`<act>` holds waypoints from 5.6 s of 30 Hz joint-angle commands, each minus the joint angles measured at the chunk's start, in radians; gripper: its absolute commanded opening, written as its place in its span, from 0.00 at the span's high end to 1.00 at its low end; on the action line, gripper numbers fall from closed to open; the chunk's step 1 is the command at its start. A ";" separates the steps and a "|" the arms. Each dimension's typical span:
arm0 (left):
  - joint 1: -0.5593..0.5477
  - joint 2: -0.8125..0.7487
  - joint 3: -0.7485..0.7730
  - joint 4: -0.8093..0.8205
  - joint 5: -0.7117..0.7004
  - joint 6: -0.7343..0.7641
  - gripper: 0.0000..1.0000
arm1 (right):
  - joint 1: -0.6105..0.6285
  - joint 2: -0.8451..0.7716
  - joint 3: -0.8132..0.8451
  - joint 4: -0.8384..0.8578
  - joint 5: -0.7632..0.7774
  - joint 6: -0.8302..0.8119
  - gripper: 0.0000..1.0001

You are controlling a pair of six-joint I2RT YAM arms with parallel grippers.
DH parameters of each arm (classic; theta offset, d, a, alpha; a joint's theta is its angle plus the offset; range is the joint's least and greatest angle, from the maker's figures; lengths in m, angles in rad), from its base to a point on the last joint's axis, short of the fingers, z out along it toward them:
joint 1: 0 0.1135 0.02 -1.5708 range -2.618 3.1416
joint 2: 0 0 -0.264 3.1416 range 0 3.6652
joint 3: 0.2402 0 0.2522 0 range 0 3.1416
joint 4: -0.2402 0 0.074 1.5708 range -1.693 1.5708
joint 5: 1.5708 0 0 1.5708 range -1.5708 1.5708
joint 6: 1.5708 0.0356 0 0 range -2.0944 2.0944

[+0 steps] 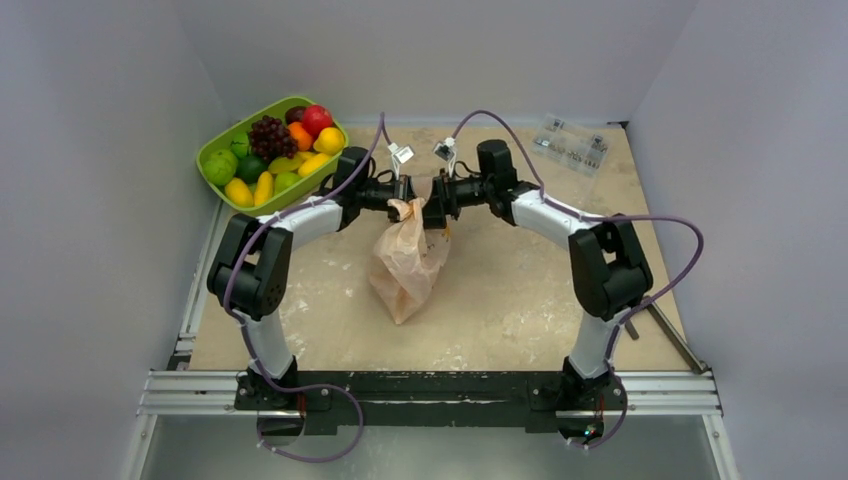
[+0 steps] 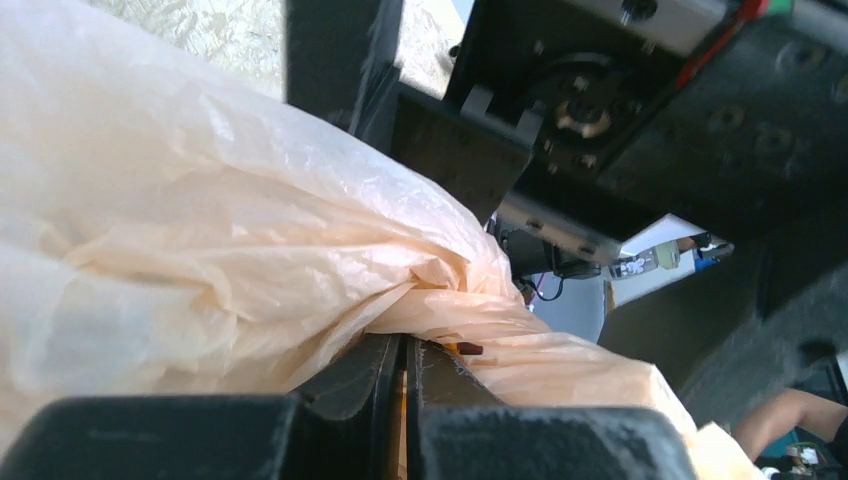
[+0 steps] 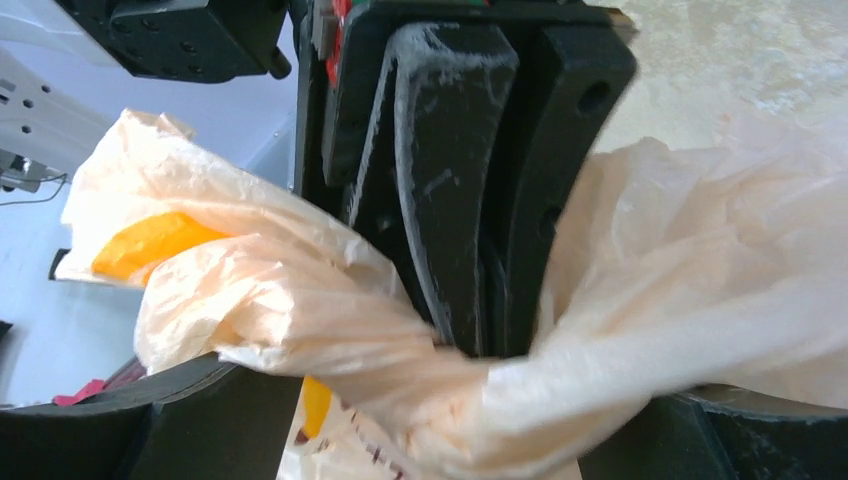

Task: Place the fake fruits into the plastic bag and tie a complex knot

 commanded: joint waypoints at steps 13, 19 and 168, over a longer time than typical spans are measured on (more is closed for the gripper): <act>-0.001 -0.004 0.011 0.021 0.033 0.038 1.00 | -0.113 -0.165 -0.047 -0.277 0.013 -0.175 0.59; -0.015 0.001 0.022 0.014 0.044 0.052 1.00 | -0.086 -0.118 -0.059 -0.039 0.078 -0.033 0.74; -0.079 0.082 0.012 0.279 0.132 -0.064 1.00 | -0.111 -0.189 -0.048 -0.396 0.162 -0.293 0.74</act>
